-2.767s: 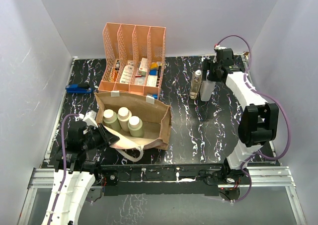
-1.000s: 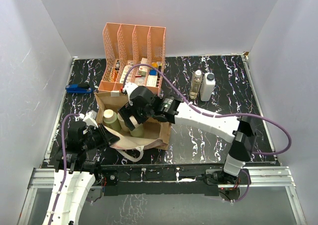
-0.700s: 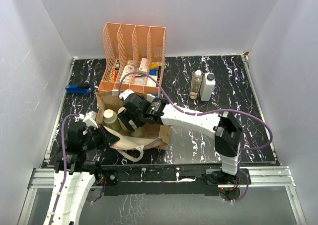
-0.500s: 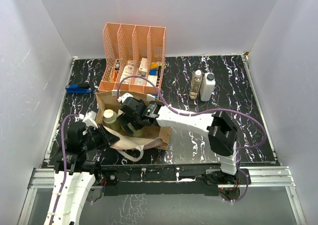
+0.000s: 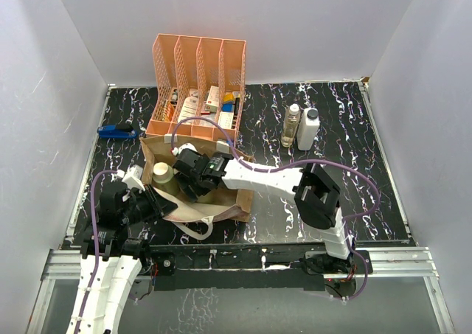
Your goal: Take the personal care products out of the canvas bag
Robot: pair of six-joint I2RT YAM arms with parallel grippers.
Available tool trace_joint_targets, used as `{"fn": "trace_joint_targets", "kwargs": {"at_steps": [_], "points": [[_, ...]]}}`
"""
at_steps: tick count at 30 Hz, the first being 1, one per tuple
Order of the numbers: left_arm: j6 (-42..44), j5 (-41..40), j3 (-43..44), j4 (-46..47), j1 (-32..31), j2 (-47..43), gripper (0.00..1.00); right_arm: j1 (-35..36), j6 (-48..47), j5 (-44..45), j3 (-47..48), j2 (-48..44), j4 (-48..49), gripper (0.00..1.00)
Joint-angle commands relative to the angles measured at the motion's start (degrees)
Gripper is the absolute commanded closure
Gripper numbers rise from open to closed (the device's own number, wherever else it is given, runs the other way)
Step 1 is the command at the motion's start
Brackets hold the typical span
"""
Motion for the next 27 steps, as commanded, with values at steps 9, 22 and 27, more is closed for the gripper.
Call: {"fn": "trace_joint_targets", "kwargs": {"at_steps": [9,22,27], "points": [[0.2,1.4,-0.4,-1.2,0.0,-0.1,1.00,-0.3,2.3,1.5,-6.0,-12.2,12.6,0.73],[0.0,1.3,-0.5,-1.2,-0.1,0.3,1.00,-10.9,13.4,-22.5,-21.7,-30.0,33.5,0.82],[-0.1,1.1,-0.4,-1.2,-0.1,-0.1,1.00,-14.4,19.1,-30.6,-27.7,-35.8,42.2,0.83]]}}
